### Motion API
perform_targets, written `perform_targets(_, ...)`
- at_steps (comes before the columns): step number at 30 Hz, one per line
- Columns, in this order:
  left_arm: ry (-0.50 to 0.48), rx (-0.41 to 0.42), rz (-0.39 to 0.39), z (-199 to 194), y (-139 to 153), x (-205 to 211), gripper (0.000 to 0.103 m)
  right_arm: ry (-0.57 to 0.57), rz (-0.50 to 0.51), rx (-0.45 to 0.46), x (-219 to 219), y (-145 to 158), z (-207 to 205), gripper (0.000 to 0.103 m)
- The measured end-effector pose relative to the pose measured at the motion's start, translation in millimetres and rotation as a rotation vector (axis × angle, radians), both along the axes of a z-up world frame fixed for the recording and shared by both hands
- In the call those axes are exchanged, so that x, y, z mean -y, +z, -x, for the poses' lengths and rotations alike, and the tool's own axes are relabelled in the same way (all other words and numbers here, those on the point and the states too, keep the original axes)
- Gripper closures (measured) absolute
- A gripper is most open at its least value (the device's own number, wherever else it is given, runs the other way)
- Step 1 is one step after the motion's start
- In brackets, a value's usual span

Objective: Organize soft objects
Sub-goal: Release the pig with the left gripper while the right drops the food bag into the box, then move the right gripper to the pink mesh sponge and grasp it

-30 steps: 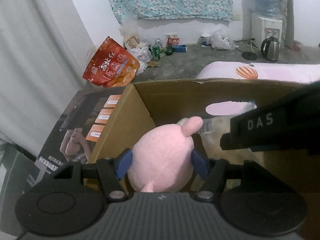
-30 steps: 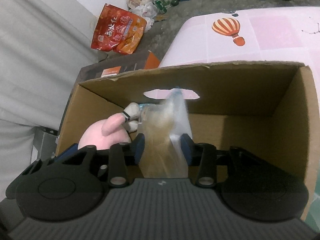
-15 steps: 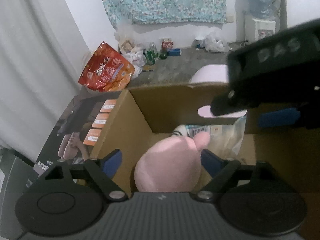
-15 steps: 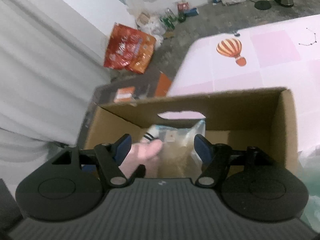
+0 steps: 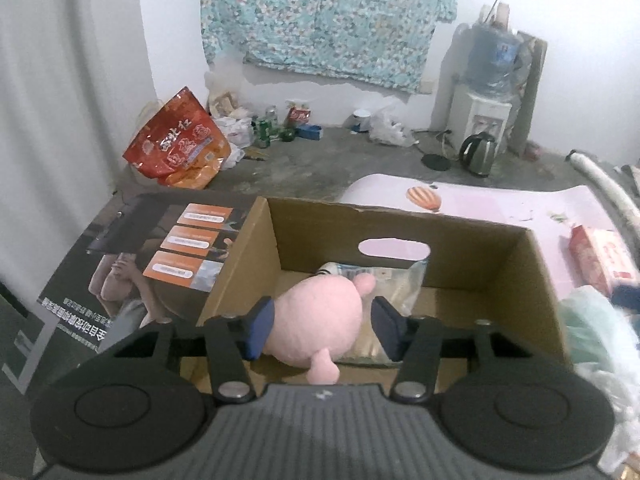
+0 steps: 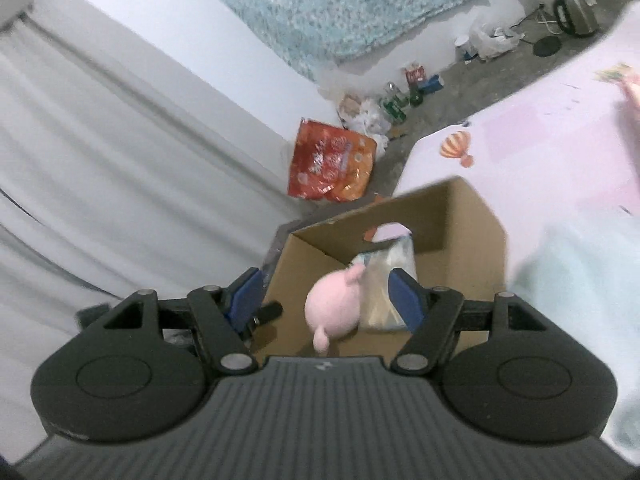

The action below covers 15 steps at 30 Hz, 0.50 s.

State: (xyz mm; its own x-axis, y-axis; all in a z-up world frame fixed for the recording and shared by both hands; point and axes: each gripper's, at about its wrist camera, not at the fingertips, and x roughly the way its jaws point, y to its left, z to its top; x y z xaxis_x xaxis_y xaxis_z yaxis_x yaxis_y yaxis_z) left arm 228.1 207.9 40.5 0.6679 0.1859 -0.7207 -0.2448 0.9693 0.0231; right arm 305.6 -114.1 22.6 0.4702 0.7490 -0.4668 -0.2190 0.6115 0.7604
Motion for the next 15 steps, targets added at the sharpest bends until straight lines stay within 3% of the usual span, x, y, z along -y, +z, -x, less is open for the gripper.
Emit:
perform_targets(3,-0.027,0.022,0.014,15.3,9.3,8.1,0.047,-0.055,-0.016,0.012,49.3,1.0,36.1,0.034)
perform_targets(11,-0.196,0.122,0.082,71.3,36.8,60.1,0.008,-0.269,0.003,0.009,138.8,-22.1,145.6,0.031)
perform_targets(15,-0.3,0.154,0.143,101.1,42.0,92.2,0.001,-0.33,-0.004,-0.01,157.3,-49.3,196.5,0.028)
